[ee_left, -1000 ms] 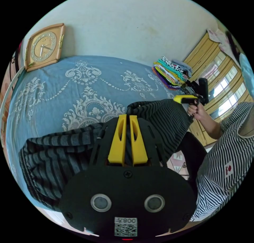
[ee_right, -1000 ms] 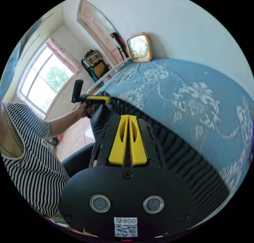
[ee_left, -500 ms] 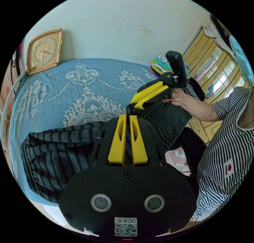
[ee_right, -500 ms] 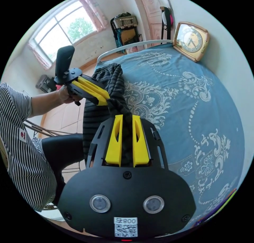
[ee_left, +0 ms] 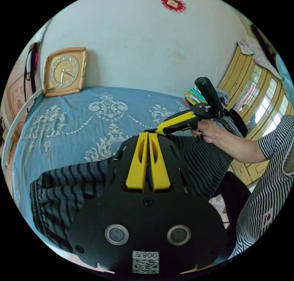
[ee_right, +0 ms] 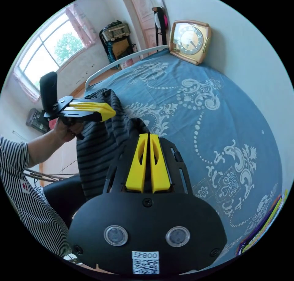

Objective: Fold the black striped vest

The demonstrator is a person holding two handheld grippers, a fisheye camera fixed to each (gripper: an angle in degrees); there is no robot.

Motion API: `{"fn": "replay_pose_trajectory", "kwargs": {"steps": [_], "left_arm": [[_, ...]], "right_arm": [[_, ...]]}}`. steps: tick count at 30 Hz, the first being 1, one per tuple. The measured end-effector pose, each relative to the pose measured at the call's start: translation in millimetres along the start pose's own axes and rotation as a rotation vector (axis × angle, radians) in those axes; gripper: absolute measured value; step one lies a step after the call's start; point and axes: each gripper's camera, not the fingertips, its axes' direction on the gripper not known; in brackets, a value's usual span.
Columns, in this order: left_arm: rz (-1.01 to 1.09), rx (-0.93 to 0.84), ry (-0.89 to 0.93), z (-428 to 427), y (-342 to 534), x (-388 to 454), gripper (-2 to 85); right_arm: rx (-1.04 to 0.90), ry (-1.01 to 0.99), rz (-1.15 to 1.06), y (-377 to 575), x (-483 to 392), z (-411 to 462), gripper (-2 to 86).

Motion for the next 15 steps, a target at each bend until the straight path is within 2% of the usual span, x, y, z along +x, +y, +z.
{"fn": "replay_pose_trajectory", "kwargs": {"steps": [5,11,15], "left_arm": [[-0.019,-0.195,-0.049,85.1,-6.5,-7.3,0.2],[-0.058,-0.281,-0.101,155.3,-13.2,-16.7,0.2],[-0.036,-0.305,-0.105,179.7,-19.4,-12.1,0.1]], "right_arm": [[-0.053,-0.035,0.090,-11.8,31.6,23.8,0.5],[-0.136,-0.046,0.137,-11.2,50.9,52.1,0.6],[-0.053,-0.084,0.187,8.3,55.6,35.4,0.4]]}}
